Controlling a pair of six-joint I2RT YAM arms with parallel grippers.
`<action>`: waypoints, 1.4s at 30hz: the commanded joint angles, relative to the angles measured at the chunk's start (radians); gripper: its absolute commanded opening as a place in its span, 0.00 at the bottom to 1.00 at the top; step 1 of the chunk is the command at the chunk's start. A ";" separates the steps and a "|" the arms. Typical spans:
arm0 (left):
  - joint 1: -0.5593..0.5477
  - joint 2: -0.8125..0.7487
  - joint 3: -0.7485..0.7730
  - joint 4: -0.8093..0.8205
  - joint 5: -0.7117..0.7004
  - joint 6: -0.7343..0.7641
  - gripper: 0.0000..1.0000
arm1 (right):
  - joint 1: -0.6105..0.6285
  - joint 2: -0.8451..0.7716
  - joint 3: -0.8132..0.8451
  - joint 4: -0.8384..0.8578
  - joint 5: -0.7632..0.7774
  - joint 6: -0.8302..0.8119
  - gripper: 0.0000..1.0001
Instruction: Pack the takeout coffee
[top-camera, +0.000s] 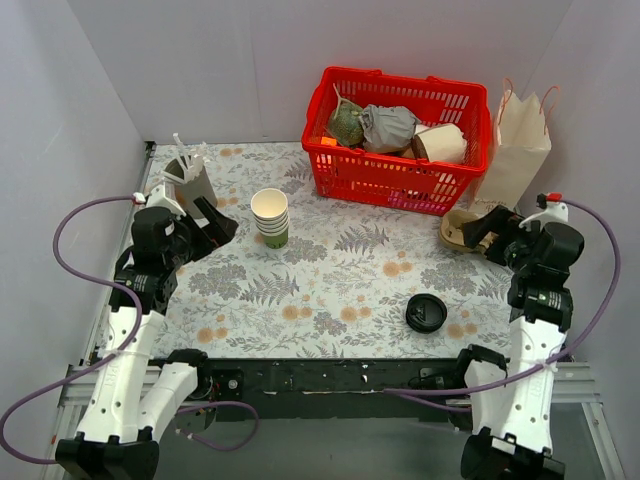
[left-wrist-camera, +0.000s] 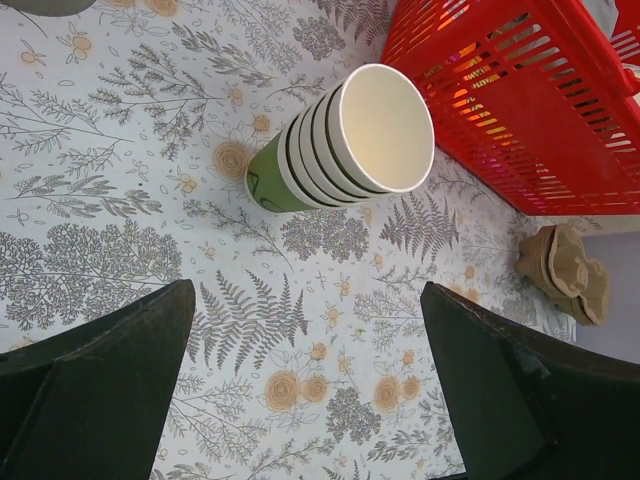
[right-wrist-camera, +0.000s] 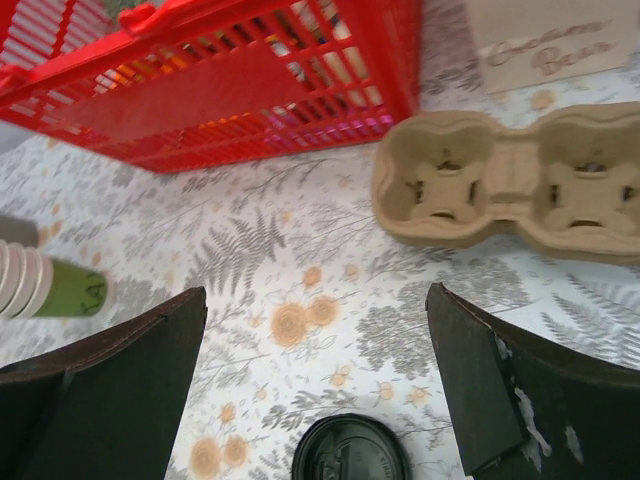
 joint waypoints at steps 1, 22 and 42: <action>0.003 0.018 0.020 0.024 0.022 0.003 0.98 | 0.115 0.106 0.105 0.023 -0.103 0.022 0.98; -0.086 0.454 0.232 0.105 -0.053 -0.132 0.63 | 0.854 0.241 0.083 -0.028 0.508 -0.027 0.97; -0.240 0.640 0.366 -0.013 -0.315 -0.172 0.18 | 0.854 0.218 0.035 -0.050 0.603 -0.109 0.98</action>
